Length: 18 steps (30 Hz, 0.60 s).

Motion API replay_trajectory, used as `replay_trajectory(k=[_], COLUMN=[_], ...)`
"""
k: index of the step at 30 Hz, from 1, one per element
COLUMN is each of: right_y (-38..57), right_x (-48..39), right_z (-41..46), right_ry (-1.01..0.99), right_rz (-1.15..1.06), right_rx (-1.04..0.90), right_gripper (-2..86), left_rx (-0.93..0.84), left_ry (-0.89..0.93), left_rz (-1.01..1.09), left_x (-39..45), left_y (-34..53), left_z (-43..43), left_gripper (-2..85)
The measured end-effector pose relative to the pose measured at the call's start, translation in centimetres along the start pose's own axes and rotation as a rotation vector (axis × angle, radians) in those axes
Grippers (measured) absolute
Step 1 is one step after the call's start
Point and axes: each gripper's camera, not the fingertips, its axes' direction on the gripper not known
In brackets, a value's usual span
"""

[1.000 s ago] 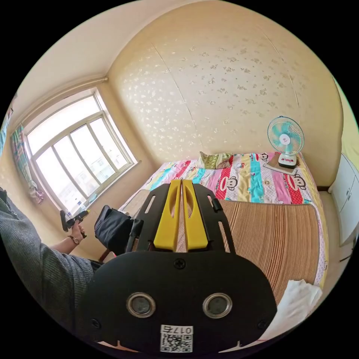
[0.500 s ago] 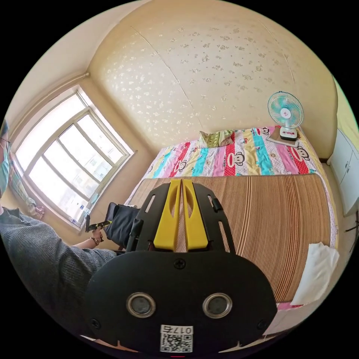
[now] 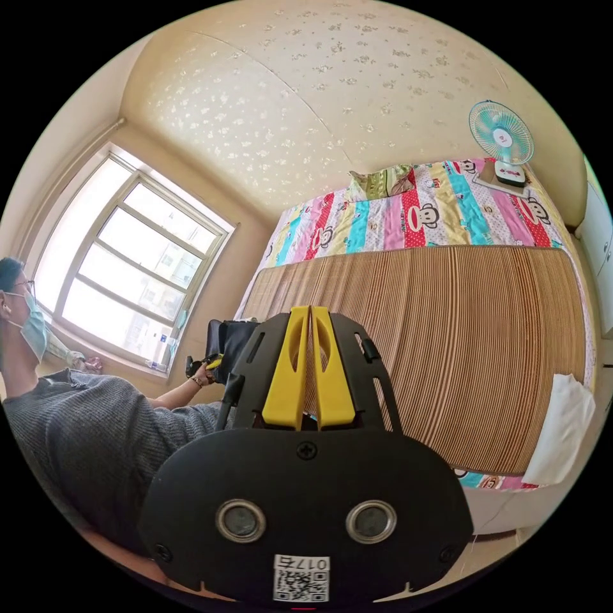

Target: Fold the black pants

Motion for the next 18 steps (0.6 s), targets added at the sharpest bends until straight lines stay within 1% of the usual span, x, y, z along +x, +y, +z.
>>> replay_trajectory(k=[1, 3, 4, 5, 6, 7, 8, 10, 11, 12, 13, 15, 16, 17, 18], right_y=[0.2, 0.5, 0.6, 0.7, 0.8, 0.8, 0.9, 1.0, 1.1, 1.1, 1.1, 1.0, 0.9, 0.8, 0.8], right_x=[0.7, 2.1, 3.3, 4.6, 5.3, 6.7, 8.0, 10.0, 11.2, 11.7, 12.6, 13.6, 14.1, 14.5, 14.6], right_z=[0.5, 1.1, 1.5, 1.9, 2.0, 2.3, 2.4, 2.6, 2.8, 2.9, 3.1, 3.8, 4.1, 4.3, 4.3], right_ry=[0.003, -0.016, -0.043, -0.077, -0.095, -0.131, -0.172, -0.243, -0.289, -0.31, -0.347, -0.395, -0.424, -0.453, -0.465], right_rz=[0.003, 0.007, 0.012, 0.024, 0.032, 0.051, 0.07, 0.096, 0.11, 0.116, 0.123, 0.131, 0.128, 0.121, 0.116], right_rx=[-0.013, -0.024, -0.028, -0.034, -0.037, -0.038, -0.034, -0.022, -0.016, -0.013, -0.011, -0.023, -0.036, -0.046, -0.048], right_gripper=[0.4, 0.4, 0.4, 0.4, 0.4, 0.4, 0.4, 0.4, 0.4, 0.4, 0.5, 0.5, 0.5, 0.5, 0.5], left_rx=[-0.028, -0.225, -0.273, -0.324, -0.311, -0.3, -0.28, -0.304, -0.368, -0.45, -0.494, -0.667, -0.692, -0.689, -0.613], left_ry=[0.115, 0.662, 0.738, 0.732, 0.607, 0.548, 0.471, 0.479, 0.501, 0.481, 0.452, 0.265, 0.232, 0.195, 0.227], left_rz=[-0.009, 0.049, 0.063, 0.119, 0.216, 0.273, 0.377, 0.462, 0.521, 0.593, 0.635, 0.778, 0.811, 0.874, 0.9], left_x=[-0.6, -0.9, -0.4, 1.4, 4.1, 5.7, 9.1, 13.5, 16.6, 19.9, 21.7, 28.0, 29.3, 31.8, 33.7], left_y=[0.4, 3.1, 4.2, 6.7, 9.4, 10.7, 13.5, 17.3, 19.6, 22.2, 23.8, 30.4, 31.8, 34.3, 35.5], left_z=[-0.3, 2.0, 3.0, 4.1, 4.2, 4.0, 3.8, 4.5, 5.8, 7.7, 8.8, 13.9, 14.8, 15.6, 14.9], left_gripper=[6.4, 4.0, 3.7, 3.5, 3.4, 3.4, 3.4, 3.4, 3.3, 3.3, 3.3, 3.3, 3.2, 3.1, 2.9])
